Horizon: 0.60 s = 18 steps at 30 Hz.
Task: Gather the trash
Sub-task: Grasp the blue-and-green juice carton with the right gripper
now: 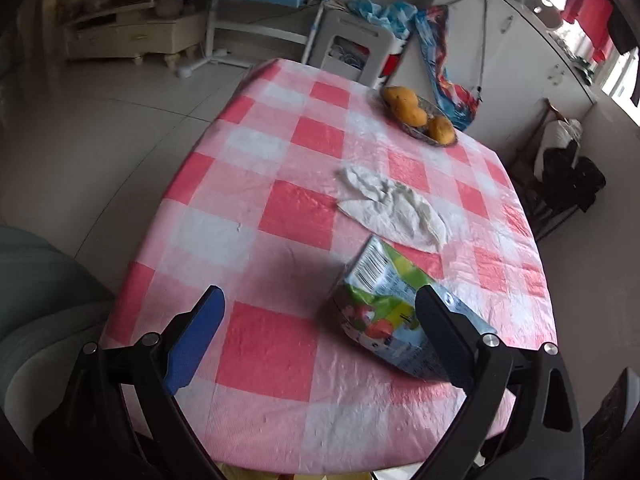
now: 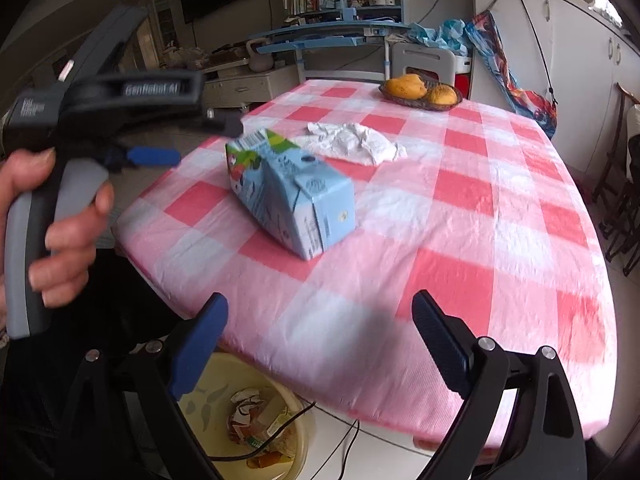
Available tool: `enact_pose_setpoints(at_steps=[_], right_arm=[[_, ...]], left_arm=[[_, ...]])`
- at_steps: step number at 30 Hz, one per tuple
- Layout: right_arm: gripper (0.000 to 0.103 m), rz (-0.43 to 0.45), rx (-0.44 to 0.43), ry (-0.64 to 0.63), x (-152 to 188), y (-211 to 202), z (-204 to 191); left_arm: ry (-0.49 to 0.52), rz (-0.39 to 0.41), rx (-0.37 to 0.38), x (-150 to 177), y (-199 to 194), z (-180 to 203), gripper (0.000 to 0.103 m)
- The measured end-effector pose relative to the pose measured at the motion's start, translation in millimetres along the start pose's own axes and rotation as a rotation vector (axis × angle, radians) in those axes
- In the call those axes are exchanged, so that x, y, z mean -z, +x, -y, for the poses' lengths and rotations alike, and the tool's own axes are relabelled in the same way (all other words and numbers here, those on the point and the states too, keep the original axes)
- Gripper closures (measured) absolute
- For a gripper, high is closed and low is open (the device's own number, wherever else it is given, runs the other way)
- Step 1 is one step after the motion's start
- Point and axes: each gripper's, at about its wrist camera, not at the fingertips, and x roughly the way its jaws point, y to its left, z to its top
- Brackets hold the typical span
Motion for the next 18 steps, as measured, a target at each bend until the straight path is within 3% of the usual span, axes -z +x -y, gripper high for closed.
enact_pose_setpoints(at_steps=[3, 7, 12, 18], right_arm=[[0.014, 0.008, 0.007, -0.056, -17.7, 6.0, -3.2], [0.014, 0.004, 0.006, -0.132, -44.9, 23.1, -6.7], [0.014, -0.031, -0.006, -0.157, -57.4, 43.1, -4.2], [0.014, -0.048, -0.040, -0.082, -51.1, 44.1, 12.3]], left_arm=[[-0.032, 0.016, 0.026, -7.3, 9.8, 2.2, 0.010], [0.010, 0.002, 0.106, -16.5, 25.1, 18.6, 0.010], [0.104, -0.134, 0.300, -22.1, 59.1, 47.8, 0.010], [0.193, -0.223, 0.431, -19.7, 83.4, 81.9, 0.010]])
